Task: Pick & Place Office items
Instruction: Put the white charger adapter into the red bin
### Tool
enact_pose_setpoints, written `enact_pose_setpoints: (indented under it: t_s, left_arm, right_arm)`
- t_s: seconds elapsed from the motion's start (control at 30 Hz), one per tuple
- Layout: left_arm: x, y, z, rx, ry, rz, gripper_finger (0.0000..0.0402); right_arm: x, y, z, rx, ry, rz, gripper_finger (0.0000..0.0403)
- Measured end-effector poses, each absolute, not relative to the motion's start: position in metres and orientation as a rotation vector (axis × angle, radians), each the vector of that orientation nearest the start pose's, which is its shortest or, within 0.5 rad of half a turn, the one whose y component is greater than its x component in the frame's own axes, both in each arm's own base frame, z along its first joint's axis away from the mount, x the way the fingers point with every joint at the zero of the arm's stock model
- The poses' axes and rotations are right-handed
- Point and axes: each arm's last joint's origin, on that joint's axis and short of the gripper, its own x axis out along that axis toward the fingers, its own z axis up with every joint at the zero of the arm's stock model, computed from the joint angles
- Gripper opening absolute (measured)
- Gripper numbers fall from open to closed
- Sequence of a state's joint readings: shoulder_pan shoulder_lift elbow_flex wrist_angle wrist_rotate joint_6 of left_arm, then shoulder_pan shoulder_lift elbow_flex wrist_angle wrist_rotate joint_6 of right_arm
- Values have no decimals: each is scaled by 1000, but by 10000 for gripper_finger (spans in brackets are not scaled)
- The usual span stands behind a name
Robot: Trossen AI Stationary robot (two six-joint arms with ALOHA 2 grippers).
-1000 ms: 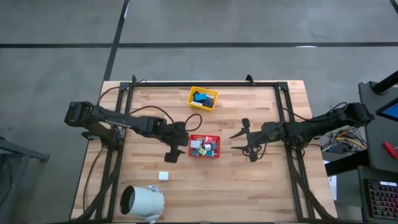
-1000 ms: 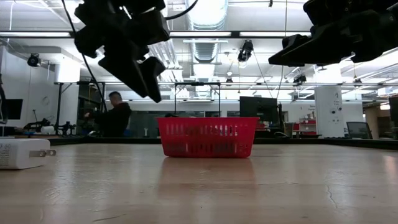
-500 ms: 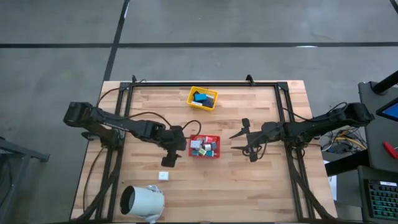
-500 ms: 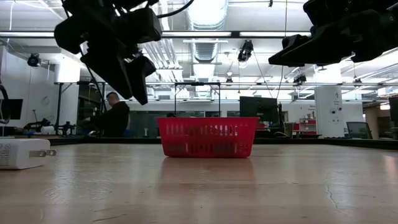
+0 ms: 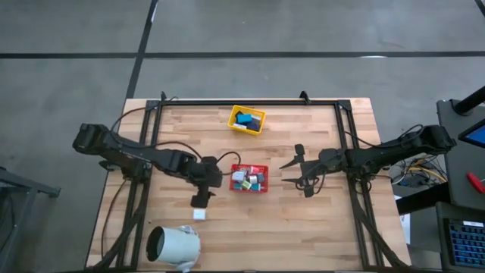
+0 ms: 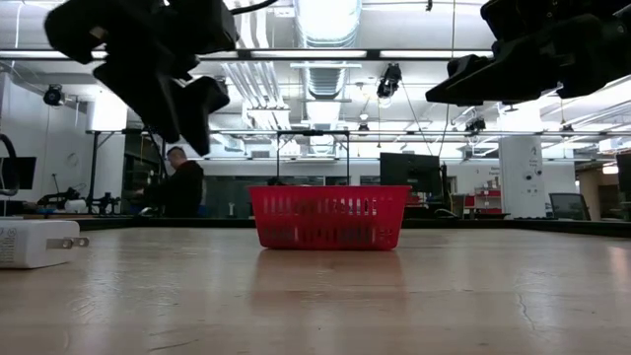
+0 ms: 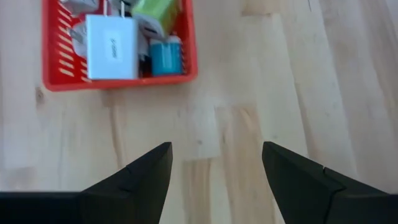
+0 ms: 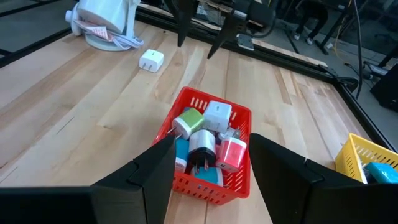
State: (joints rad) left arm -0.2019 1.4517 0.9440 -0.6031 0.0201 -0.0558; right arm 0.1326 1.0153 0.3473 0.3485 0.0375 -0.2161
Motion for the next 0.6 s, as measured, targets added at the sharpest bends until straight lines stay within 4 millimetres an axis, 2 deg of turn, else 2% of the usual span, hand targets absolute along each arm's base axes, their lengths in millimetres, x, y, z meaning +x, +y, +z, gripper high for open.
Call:
enact_pose_setpoints:
  t_s: [0.6]
  left_arm:
    - [257,-83,210,-3,1175,-170,255]
  right_arm:
    - [200,26,193,-234,307,128,201]
